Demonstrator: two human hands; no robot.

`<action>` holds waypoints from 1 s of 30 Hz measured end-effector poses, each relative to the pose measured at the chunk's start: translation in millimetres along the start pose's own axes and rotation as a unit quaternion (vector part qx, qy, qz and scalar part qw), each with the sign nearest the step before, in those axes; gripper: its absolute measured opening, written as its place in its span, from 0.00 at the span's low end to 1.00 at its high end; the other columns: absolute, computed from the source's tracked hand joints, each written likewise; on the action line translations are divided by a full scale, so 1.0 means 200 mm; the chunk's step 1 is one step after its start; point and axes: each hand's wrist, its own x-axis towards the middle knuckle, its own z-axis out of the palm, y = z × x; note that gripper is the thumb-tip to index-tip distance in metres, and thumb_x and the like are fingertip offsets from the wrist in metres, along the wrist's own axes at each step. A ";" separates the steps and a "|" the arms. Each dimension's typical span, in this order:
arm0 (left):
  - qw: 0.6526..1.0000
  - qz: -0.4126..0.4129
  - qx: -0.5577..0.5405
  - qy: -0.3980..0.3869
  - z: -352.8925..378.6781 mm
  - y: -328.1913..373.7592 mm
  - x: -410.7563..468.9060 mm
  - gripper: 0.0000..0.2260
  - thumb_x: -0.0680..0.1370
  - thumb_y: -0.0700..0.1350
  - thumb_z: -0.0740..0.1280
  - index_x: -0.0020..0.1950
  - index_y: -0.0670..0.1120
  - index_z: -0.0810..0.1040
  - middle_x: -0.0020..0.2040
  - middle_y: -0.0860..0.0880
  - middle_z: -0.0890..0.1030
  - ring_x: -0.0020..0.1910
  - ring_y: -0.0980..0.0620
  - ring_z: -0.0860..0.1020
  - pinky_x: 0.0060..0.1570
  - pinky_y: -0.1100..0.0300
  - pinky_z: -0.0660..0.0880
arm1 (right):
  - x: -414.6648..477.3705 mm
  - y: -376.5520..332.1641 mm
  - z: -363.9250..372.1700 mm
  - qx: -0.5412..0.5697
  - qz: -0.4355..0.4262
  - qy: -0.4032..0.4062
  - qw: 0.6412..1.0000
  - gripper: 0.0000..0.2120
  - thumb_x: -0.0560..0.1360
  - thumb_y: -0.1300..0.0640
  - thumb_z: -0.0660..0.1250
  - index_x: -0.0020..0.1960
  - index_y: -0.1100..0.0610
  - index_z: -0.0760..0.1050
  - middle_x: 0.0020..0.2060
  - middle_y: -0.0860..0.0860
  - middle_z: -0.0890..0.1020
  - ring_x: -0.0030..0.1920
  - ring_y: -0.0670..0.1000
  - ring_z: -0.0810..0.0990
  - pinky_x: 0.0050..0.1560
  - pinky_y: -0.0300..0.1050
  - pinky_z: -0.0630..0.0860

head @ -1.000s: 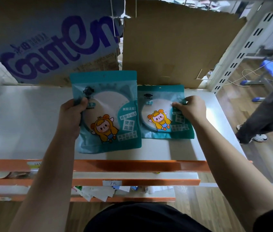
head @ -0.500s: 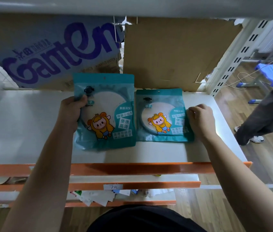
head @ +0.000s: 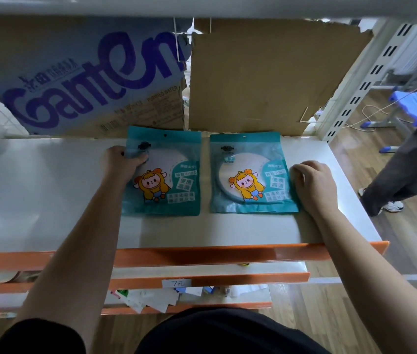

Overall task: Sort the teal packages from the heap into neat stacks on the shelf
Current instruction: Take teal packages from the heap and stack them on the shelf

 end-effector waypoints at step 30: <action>0.965 0.060 0.227 0.120 0.06 -0.02 0.03 0.20 0.73 0.58 0.71 0.55 0.44 0.81 0.50 0.43 0.82 0.44 0.46 0.77 0.37 0.55 0.69 | 0.00 0.00 0.00 0.006 0.013 -0.009 1.000 0.07 0.78 0.60 0.65 0.50 0.59 0.82 0.52 0.56 0.81 0.54 0.57 0.75 0.49 0.49 0.74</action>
